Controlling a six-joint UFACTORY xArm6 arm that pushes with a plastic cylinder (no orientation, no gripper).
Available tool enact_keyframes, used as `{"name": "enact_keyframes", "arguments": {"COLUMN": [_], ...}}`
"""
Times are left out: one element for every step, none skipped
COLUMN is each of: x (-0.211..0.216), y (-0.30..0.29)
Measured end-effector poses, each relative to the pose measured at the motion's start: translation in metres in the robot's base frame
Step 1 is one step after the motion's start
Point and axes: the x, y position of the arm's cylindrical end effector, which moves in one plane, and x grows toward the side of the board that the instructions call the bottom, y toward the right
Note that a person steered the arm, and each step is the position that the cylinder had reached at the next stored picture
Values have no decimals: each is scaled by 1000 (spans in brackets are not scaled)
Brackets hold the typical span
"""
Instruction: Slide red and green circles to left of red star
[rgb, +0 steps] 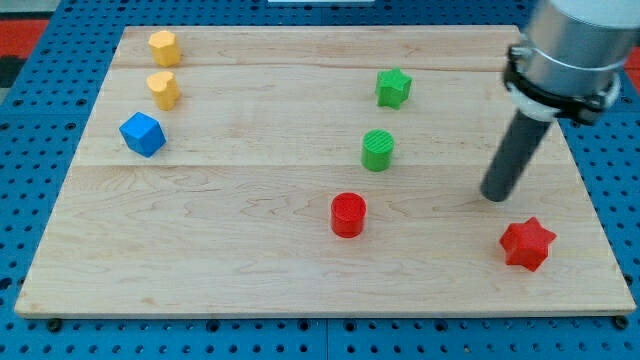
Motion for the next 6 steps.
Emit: {"name": "enact_keyframes", "arguments": {"x": [-3, 2, 40, 40, 11, 15], "y": [-98, -186, -164, -97, -116, -90]}}
